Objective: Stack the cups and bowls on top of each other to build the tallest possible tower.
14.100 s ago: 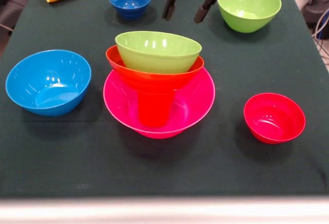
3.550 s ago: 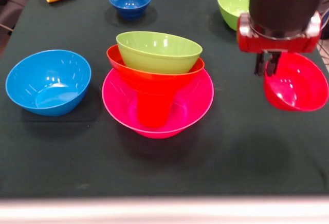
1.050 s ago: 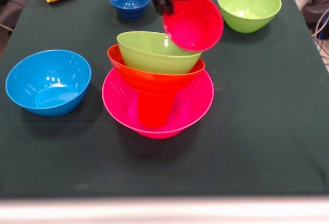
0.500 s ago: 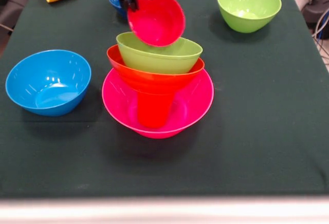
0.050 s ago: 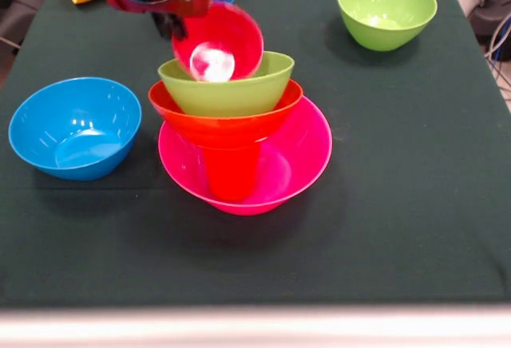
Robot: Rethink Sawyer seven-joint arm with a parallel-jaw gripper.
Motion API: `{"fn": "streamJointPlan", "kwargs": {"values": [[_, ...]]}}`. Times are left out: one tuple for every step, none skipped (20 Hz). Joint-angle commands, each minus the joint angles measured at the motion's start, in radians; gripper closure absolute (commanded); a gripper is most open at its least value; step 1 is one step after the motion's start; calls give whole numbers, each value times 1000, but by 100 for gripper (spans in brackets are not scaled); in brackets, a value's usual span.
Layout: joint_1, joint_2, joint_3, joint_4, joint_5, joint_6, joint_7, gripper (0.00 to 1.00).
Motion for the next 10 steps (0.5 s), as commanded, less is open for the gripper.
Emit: {"fn": "streamJointPlan", "kwargs": {"values": [[-20,37,203,86,-6,-194,-282,100],[-22,32,211,93,-3,-195,-273,100],[-24,28,219,99,1,-195,-264,100],[-27,25,226,105,3,-200,-256,100],[-25,17,233,113,5,-200,-247,100],[-26,15,239,115,7,-201,-238,100],[-24,11,245,119,11,-199,-226,100],[-24,10,251,119,15,-197,-218,100],[-26,7,259,126,15,-206,-215,100],[-25,8,261,125,16,-201,-204,100]]}}
